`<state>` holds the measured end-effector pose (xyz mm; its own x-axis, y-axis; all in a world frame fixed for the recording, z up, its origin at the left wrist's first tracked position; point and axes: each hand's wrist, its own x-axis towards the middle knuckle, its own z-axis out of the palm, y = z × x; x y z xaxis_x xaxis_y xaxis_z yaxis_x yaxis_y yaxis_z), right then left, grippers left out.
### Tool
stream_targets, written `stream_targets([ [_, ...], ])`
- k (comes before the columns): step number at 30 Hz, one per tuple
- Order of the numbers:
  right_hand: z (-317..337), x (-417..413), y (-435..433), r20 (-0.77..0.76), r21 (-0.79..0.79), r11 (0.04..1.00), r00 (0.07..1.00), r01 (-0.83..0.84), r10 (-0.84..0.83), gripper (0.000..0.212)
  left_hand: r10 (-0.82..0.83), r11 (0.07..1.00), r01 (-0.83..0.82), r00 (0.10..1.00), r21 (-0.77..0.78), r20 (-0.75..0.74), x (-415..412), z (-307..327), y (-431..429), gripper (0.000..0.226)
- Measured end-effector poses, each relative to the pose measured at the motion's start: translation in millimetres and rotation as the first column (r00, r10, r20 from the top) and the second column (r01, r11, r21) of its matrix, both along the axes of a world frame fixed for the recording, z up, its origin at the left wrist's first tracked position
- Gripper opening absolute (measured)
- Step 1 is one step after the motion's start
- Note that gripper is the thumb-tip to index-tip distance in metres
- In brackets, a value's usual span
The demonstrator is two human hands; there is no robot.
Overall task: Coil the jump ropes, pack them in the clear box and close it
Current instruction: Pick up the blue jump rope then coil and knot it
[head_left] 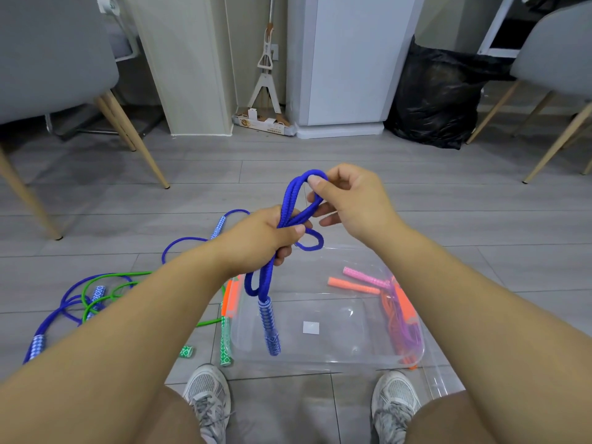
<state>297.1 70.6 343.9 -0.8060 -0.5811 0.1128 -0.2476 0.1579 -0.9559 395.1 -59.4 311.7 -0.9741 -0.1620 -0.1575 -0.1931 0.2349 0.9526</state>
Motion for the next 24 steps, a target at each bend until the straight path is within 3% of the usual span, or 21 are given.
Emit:
stream_targets([
  [4,-6.1,-7.7,5.5,0.135,-0.038,0.998,0.990,-0.043,0.048,0.018,0.135,0.977,-0.118,0.987,0.175,-0.087,-0.6,6.4,-1.2,0.014],
  [8,-30.5,-10.9,15.6,0.095,0.253,0.927,0.961,-0.276,0.260,0.015,0.211,0.943,-0.156,0.964,0.295,-0.164,0.5,12.8,-7.3,0.016],
  [11,-43.6,-12.5,19.6,0.088,0.330,0.894,0.953,-0.303,0.290,0.012,0.234,0.923,-0.155,0.953,0.353,-0.194,2.3,17.2,-8.7,0.016],
  [15,-47.2,-14.8,17.1,0.099,0.257,0.912,0.947,-0.321,0.305,0.041,0.232,0.898,-0.123,0.948,0.422,-0.216,5.1,23.1,-6.4,0.017],
  [20,-47.8,-14.0,6.0,0.044,0.250,0.927,0.959,-0.280,0.278,0.010,0.193,0.910,-0.103,0.962,0.401,-0.192,7.9,24.8,-3.2,0.017],
  [24,-42.4,-24.5,18.1,0.032,0.174,0.973,0.989,-0.151,0.147,0.026,0.315,0.891,-0.240,0.939,0.386,-0.141,8.7,25.3,-13.5,0.016],
])
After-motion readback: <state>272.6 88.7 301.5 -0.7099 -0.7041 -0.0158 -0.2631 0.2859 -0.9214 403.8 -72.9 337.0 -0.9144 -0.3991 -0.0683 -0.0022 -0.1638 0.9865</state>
